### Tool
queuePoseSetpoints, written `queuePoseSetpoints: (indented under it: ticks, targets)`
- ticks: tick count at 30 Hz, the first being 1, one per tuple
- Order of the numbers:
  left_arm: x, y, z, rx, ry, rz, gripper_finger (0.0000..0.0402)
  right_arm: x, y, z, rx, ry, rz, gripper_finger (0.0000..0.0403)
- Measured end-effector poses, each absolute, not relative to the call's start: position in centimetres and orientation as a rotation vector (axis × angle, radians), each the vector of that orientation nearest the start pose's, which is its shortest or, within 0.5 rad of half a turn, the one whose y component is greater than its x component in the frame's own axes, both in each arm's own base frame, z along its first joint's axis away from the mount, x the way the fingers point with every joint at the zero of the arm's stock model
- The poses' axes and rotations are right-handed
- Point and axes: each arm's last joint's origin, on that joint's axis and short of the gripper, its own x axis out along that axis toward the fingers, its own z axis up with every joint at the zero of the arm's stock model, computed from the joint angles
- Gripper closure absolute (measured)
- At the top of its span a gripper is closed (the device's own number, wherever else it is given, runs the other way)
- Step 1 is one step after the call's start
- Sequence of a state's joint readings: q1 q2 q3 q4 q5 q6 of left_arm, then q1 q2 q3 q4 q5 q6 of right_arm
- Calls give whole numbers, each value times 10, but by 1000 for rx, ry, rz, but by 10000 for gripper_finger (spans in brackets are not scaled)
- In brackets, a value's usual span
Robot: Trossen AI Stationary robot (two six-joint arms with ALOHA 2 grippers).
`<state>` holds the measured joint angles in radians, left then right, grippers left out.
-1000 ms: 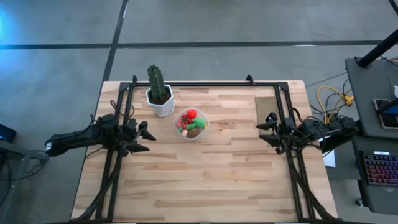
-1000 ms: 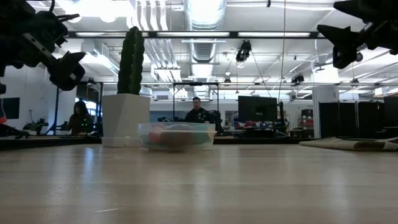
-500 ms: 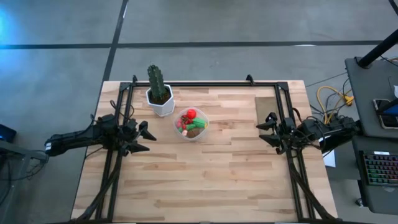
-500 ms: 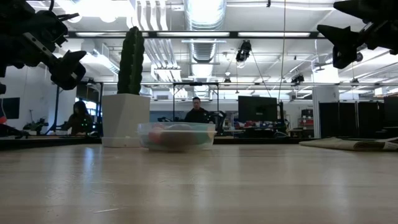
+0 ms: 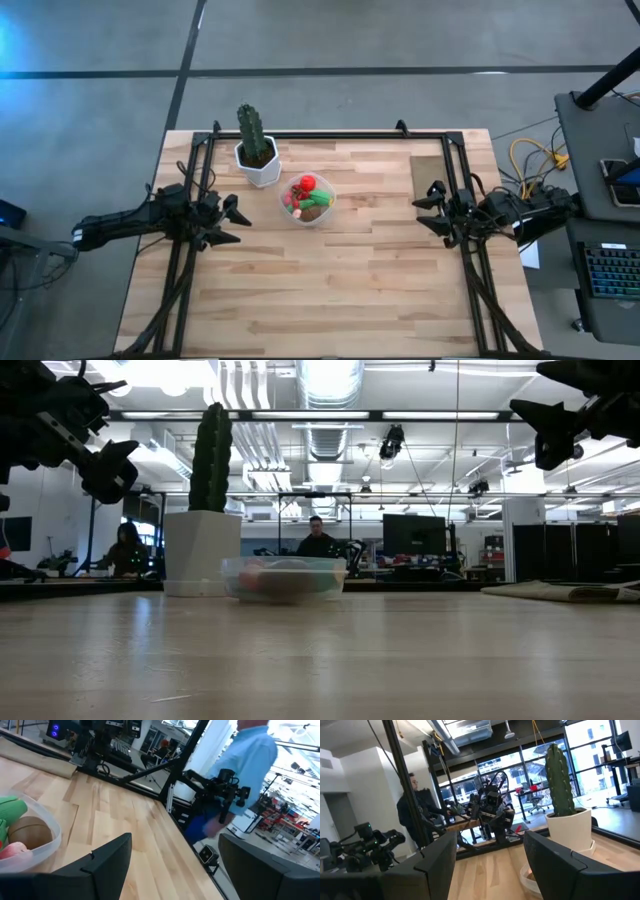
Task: Pick and placing Produce into tupperware
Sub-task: Return to Home Position
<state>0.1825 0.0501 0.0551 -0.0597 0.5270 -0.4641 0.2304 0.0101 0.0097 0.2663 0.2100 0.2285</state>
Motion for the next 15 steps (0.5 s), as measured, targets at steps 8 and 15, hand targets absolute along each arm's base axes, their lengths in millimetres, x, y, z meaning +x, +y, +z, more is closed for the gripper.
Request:
queuePoseSetpoints:
  ticks: [8, 15]
  targets:
    - [95, 3, 173, -478, 131, -326, 118, 93, 16, 191, 285, -256, 50, 179]
    - [95, 3, 172, -478, 130, -327, 118, 93, 16, 191, 285, -256, 50, 179]
